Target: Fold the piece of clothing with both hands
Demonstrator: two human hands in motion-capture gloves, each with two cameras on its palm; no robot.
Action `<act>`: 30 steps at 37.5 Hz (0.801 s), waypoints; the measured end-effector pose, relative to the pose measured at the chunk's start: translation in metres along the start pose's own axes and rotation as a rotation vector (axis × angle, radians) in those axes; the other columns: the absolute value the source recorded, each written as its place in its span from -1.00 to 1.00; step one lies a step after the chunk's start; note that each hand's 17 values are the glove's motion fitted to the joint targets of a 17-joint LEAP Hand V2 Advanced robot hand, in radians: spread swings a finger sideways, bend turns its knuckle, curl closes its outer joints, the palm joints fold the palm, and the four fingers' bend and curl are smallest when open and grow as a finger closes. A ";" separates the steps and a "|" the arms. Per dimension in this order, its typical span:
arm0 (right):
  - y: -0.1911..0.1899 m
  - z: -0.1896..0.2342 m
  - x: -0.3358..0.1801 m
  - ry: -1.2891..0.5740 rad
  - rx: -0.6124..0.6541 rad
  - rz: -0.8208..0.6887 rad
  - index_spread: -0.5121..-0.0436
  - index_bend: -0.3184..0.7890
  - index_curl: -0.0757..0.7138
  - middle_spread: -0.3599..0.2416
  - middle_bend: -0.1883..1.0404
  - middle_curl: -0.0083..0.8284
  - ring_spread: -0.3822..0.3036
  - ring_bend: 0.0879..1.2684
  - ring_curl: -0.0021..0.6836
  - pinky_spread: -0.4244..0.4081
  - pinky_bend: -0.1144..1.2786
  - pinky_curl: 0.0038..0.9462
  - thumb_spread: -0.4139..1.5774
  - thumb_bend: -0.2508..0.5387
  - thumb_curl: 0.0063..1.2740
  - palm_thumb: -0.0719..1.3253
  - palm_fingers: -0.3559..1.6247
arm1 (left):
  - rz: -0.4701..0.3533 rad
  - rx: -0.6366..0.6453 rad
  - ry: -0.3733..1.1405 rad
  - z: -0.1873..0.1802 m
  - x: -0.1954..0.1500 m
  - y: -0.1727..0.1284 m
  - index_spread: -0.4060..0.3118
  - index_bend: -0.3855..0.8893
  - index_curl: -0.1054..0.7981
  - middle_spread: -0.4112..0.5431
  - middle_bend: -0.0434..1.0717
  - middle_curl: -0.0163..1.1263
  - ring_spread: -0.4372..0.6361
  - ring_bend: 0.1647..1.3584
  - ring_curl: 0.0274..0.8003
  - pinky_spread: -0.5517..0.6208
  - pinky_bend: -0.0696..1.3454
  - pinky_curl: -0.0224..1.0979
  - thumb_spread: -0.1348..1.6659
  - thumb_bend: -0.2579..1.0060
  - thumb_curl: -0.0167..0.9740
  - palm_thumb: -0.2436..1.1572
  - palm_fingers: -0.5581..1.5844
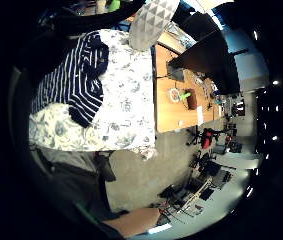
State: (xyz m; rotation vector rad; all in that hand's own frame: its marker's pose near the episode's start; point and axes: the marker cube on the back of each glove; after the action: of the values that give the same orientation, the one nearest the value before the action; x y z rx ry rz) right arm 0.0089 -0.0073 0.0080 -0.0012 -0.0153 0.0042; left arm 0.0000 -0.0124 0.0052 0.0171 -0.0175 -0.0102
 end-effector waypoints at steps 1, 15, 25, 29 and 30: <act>-0.002 0.002 0.002 -0.006 -0.001 0.001 0.59 -0.11 -0.67 0.16 -0.06 -0.74 0.14 -0.50 -0.69 0.24 -0.42 -0.86 -0.17 -0.17 -0.99 -0.71 0.18 | -0.001 0.001 -0.005 0.001 0.000 -0.002 0.19 -0.37 -0.78 0.16 -0.77 -0.97 0.12 -0.48 -0.85 0.24 -0.23 -0.78 -0.37 -0.50 -0.96 -0.53 -0.29; 0.011 0.007 0.028 0.045 -0.045 0.035 0.09 -0.19 -0.29 0.10 -0.01 -0.36 0.16 -0.46 -0.23 0.45 -0.46 -0.54 0.44 -0.22 -0.92 -0.67 0.12 | 0.081 -0.031 -0.006 0.009 0.029 -0.011 0.23 -0.21 -0.61 0.43 -0.62 -0.82 0.41 -0.12 -0.50 0.51 0.01 -0.51 0.36 -0.51 -0.86 -0.50 -0.41; 0.025 0.014 0.026 0.060 -0.087 -0.010 0.06 -0.21 -0.24 0.08 -0.03 -0.23 0.14 -0.46 -0.13 0.48 -0.50 -0.47 0.58 -0.29 -0.87 -0.64 0.13 | 0.190 -0.016 -0.005 0.023 0.059 0.004 0.24 -0.18 -0.49 0.45 -0.60 -0.73 0.42 -0.06 -0.44 0.52 0.04 -0.46 0.52 -0.55 -0.79 -0.50 -0.42; 0.032 0.016 0.019 0.062 -0.105 -0.030 0.03 -0.21 -0.22 0.08 -0.05 -0.20 0.14 -0.46 -0.10 0.48 -0.50 -0.44 0.61 -0.31 -0.86 -0.63 0.12 | 0.214 -0.028 -0.004 0.031 0.066 0.000 0.24 -0.19 -0.46 0.46 -0.59 -0.70 0.42 -0.05 -0.43 0.52 0.04 -0.45 0.55 -0.56 -0.76 -0.50 -0.42; 0.032 0.016 0.018 0.060 -0.106 -0.035 0.03 -0.22 -0.23 0.08 -0.06 -0.19 0.14 -0.45 -0.09 0.48 -0.50 -0.43 0.61 -0.32 -0.85 -0.63 0.12 | 0.219 -0.025 -0.006 0.031 0.068 0.001 0.24 -0.19 -0.45 0.46 -0.59 -0.69 0.41 -0.05 -0.42 0.52 0.04 -0.44 0.56 -0.57 -0.76 -0.50 -0.42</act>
State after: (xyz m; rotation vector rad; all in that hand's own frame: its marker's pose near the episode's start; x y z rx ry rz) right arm 0.0264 0.0250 0.0244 -0.1070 0.0448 -0.0320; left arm 0.0677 -0.0126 0.0379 -0.0103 -0.0256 0.2080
